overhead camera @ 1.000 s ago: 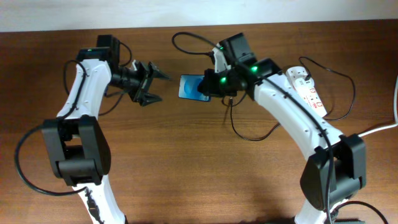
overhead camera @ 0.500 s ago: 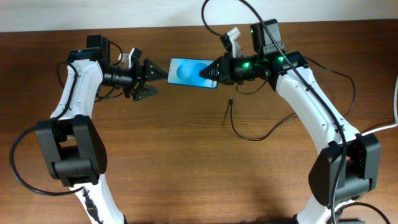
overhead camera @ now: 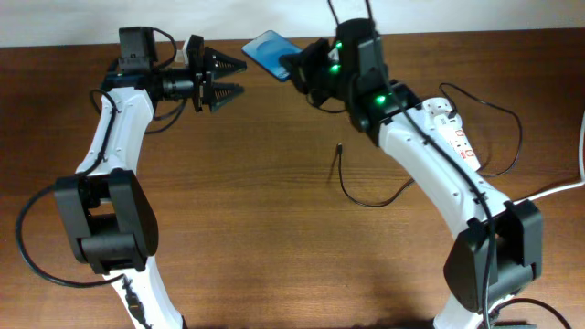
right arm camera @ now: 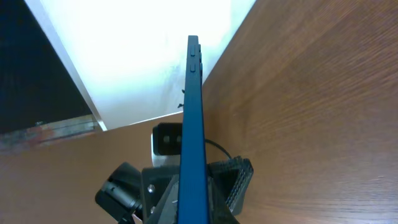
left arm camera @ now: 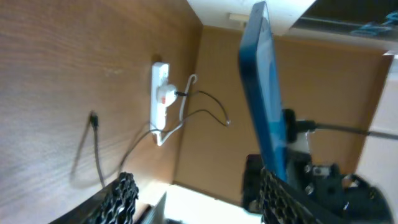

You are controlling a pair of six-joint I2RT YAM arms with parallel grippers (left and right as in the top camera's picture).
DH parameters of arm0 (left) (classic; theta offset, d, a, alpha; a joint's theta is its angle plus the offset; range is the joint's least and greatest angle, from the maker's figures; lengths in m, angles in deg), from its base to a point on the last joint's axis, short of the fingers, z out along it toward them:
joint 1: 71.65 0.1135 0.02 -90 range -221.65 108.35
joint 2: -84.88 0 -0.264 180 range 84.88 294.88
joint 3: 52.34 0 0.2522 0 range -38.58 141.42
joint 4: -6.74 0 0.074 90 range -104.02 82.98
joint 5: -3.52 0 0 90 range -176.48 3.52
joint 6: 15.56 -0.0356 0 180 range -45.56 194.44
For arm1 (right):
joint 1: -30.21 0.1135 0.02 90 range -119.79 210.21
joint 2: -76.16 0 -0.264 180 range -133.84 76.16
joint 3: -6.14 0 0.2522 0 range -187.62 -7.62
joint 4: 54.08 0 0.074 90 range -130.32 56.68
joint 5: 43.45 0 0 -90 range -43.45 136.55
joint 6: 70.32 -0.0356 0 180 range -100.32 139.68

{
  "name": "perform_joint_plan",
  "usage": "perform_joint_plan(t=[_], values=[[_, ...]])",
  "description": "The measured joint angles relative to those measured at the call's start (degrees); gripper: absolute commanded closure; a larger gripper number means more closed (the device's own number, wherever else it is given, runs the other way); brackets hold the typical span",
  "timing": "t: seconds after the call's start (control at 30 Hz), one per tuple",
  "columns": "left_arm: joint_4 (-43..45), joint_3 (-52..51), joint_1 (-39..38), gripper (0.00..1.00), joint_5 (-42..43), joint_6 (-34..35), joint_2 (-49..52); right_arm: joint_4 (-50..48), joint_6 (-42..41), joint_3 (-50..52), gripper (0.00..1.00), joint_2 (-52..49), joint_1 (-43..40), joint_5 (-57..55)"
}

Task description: Plug charger to phone and switch on socket

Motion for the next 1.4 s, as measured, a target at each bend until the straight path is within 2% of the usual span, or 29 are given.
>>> perform_joint_plan(t=[0.1, 0.27, 0.43, 0.63, 0.93, 0.97, 1.03, 1.07, 1.1, 1.27, 1.33, 1.37, 1.4], values=[[4.15, 0.02, 0.07, 0.49, 1.92, 8.17, 0.0, -1.07, -2.19, 0.0, 0.96, -0.02, 2.34, -3.41], [6.47, 0.04, 0.11, 0.48, 2.56, 15.13, 0.0, -1.97, -3.41, 0.0, 0.96, -0.11, 3.5, -6.29], [10.91, 0.04, -0.22, 0.48, 2.56, 20.0, 0.0, -1.51, -3.41, 0.02, 0.96, -0.24, 6.08, -5.86], [11.37, 0.04, -0.22, 0.52, 1.9, 21.35, 0.0, -1.05, -3.45, 0.02, 0.96, -0.31, 5.35, -4.31], [11.39, 0.04, -0.22, 0.68, 0.24, 23.56, 0.0, -1.01, -3.41, 0.0, 0.96, -0.37, 6.21, -2.27], [11.41, 0.04, -0.22, 0.82, 0.26, 23.69, 0.0, -1.03, -3.43, 0.0, 0.96, -0.39, 6.47, -2.29], [11.28, 0.02, -0.22, 0.91, 0.22, 24.35, 0.0, -1.14, -4.22, 0.0, 0.96, -0.46, 6.75, -2.71], [11.47, 0.02, 0.02, 1.0, 1.09, 25.92, 0.0, -1.33, -6.93, 0.02, 0.96, -0.46, 6.71, -2.43], [11.61, 0.09, 0.42, 1.0, 1.79, 27.34, 0.0, -1.73, -10.12, 0.0, 0.96, -0.46, 6.88, -2.27], [11.56, 0.09, 0.42, 1.0, 1.84, 27.65, 0.0, -1.7, -11.1, 0.0, 0.96, -0.46, 6.91, -2.27], [11.56, 0.09, 0.44, 1.0, 1.7, 27.65, 0.0, -1.7, -11.13, 0.0, 0.89, -0.48, 6.91, -2.27], [11.56, 0.09, 0.44, 1.0, 1.66, 27.65, 0.0, -1.68, -11.04, 0.02, 0.82, -0.5, 6.91, -2.32], [11.43, 0.09, 0.33, 1.0, 1.16, 27.61, 0.0, -1.6, -10.23, 0.0, 0.82, -0.55, 6.93, -2.47]])
